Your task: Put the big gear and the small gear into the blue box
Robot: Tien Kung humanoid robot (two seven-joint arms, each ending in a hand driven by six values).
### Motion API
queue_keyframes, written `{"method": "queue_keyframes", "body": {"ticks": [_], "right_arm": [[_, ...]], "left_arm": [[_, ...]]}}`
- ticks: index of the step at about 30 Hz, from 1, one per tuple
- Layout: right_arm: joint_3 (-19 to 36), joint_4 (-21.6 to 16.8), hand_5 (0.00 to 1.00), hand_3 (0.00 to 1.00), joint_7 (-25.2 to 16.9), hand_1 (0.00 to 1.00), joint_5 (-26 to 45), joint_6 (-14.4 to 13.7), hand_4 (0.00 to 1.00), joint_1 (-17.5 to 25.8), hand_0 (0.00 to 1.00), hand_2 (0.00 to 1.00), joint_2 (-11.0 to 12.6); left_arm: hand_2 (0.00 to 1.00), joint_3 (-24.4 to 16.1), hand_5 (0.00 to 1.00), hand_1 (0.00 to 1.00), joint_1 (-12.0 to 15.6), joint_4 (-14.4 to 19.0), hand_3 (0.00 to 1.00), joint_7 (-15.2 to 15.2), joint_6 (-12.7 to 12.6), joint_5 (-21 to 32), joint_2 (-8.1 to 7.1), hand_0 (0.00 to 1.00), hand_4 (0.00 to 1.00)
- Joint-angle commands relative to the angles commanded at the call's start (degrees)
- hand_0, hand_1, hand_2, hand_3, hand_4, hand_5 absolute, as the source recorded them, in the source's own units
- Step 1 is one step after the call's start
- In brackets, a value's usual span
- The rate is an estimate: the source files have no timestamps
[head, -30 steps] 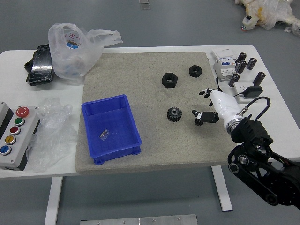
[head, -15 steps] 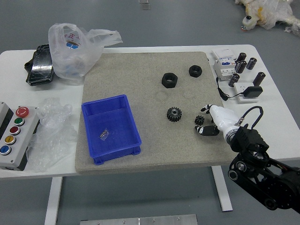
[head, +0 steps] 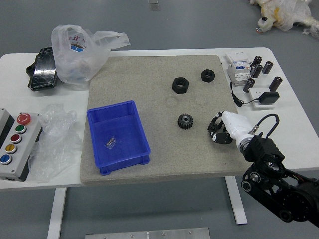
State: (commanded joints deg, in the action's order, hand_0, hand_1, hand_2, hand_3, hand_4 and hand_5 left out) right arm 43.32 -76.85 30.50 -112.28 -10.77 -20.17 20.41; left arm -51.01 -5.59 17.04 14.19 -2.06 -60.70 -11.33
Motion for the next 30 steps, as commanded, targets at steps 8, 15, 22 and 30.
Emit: {"method": "queue_keyframes", "body": {"ticks": [8, 15, 22, 30], "right_arm": [[-0.6, -0.9, 0.091, 0.405, -1.7, 0.446, 0.5, -1.6, 0.34, -2.1, 0.301, 0.235, 0.8], [-6.4, -2.7, 0.087, 0.405, -3.6, 0.445, 1.9, -3.3, 0.341, -9.7, 0.3, 0.228, -0.3], [-14.9, -4.1, 0.065, 0.41, -5.8, 0.444, 7.8, -5.4, 0.352, -18.6, 0.295, 0.211, -6.7], [-24.7, -4.1, 0.002, 0.43, -6.8, 0.434, 12.0, -5.7, 0.359, -27.7, 0.294, 0.192, -11.8]], "left_arm": [[0.513, 0.0, 0.159, 0.483, 0.0, 0.0, 0.638, 0.0, 0.0, 0.1, 0.0, 0.636, 0.654], [0.513, -0.4, 0.158, 0.482, -0.1, 0.1, 0.639, 0.2, 0.1, -0.4, -0.1, 0.637, 0.654], [0.513, -1.0, 0.156, 0.483, -0.2, 0.2, 0.64, 0.6, 0.3, -1.3, -0.19, 0.637, 0.654], [0.513, -1.5, 0.158, 0.482, -0.3, 0.4, 0.639, 1.0, 0.5, -2.1, -0.28, 0.637, 0.654]]}}
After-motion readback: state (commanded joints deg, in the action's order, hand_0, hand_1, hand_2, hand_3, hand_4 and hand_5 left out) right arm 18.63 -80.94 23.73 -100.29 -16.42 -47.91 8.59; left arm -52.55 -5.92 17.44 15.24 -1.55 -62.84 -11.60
